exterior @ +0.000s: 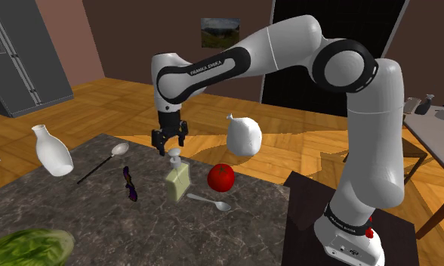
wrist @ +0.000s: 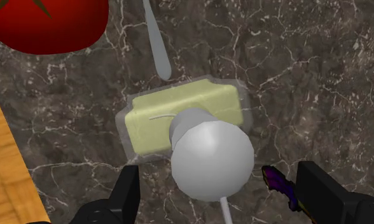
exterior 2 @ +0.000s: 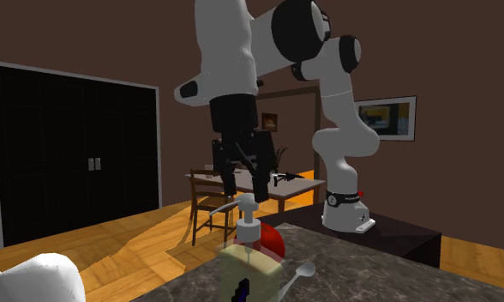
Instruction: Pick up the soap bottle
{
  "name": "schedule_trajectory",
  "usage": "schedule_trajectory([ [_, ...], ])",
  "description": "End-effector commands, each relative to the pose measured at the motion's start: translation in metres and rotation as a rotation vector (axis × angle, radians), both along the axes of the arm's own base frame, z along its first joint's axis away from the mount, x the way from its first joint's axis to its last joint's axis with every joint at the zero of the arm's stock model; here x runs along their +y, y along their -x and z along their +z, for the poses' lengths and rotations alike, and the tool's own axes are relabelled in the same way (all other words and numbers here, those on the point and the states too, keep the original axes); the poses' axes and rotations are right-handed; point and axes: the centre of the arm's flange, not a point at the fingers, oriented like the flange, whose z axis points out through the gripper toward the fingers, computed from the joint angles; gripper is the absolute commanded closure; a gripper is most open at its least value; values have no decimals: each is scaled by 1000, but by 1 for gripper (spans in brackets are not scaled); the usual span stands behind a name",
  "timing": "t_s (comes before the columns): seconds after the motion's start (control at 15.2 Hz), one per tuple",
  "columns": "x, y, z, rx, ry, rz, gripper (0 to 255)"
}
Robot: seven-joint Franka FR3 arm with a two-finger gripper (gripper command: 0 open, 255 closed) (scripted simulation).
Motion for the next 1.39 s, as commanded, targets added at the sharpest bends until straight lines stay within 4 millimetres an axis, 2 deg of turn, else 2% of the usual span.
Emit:
schedule_trajectory([
  [0.0,1,-1,-10,0,0,-1,0],
  [0.2,1,-1,-26,0,0,-1,0],
  [0.33,1,-1,-29,0,0,-1,0],
  [0.4,1,-1,-29,0,0,0,255],
  [0.99,1,-1,-29,0,0,-1,255],
  [1.32,1,-1,-3,0,0,-1,255],
])
